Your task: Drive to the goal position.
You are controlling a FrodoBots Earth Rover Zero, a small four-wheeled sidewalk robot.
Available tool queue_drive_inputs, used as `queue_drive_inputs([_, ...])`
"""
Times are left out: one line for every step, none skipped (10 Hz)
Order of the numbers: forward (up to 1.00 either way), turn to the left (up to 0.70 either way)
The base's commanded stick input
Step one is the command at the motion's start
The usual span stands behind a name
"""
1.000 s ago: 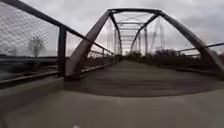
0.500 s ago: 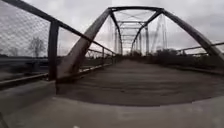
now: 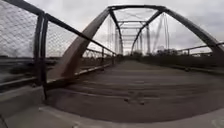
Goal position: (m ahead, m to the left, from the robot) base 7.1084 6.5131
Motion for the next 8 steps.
queue_drive_inputs([0.7,0.0])
queue_drive_inputs([0.7,0.0])
queue_drive_inputs([0.7,0.0])
queue_drive_inputs([0.7,-0.16])
queue_drive_inputs([0.7,-0.35])
queue_drive_inputs([0.7,-0.35])
queue_drive_inputs([0.7,-0.31])
queue_drive_inputs([0.7,-0.1])
